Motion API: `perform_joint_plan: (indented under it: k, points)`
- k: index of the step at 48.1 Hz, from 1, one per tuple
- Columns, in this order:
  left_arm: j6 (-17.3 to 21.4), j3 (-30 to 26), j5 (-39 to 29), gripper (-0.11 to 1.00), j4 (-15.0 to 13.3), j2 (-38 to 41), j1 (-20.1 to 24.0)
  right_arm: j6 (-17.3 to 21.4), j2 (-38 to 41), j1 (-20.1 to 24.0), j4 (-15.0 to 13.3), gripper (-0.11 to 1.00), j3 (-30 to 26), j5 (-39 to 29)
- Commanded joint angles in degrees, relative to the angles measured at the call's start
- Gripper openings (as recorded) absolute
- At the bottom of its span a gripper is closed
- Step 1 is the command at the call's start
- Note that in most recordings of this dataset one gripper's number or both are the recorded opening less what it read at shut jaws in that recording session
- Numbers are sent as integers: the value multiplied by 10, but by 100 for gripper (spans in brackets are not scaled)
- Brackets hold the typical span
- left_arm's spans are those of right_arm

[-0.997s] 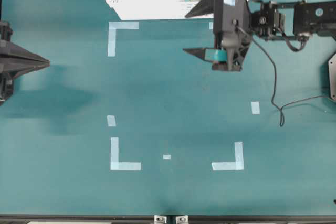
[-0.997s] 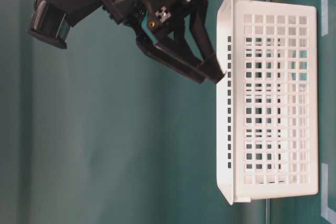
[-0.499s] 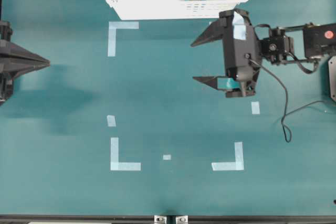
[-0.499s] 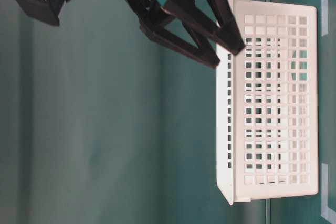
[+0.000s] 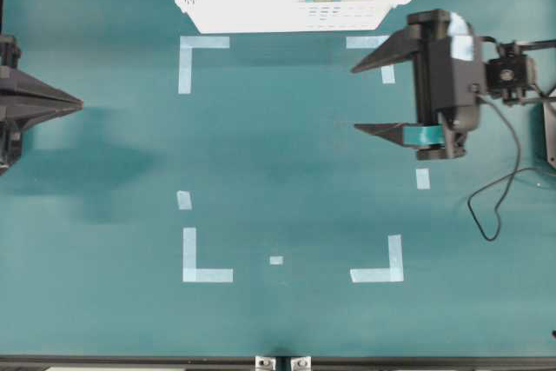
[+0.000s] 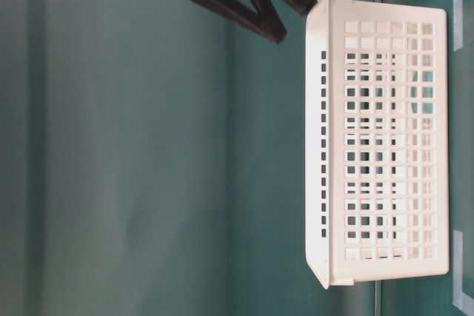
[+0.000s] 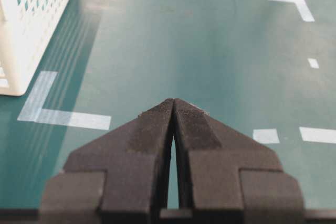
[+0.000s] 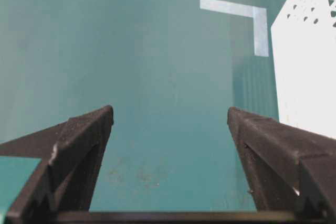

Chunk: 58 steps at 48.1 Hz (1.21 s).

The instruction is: Put the tape into the white basket.

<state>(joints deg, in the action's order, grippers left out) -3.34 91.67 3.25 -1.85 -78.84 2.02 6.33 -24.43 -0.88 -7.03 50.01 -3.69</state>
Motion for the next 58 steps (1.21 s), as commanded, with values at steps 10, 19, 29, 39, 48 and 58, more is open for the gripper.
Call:
perform_joint_plan:
  k: [10,19,29,39,48,58]
  points:
    - [1,-5,8,-11,2,4,7,2,-67,0,-1,94,45,27]
    - [1,-5,7,-11,2,4,7,3,-137,0,-2,94,94,40]
    - [1,-5,8,-11,2,4,7,4,-229,0,-1,94,150,79]
    - [1,-5,8,-11,2,4,7,4,-321,-4,1,94,199,82]
    - [1,-5,8,-11,2,4,8,5,-374,-8,1,94,229,69]
    - [1,-4,8,-11,2,4,11,5,-430,-8,1,94,260,63]
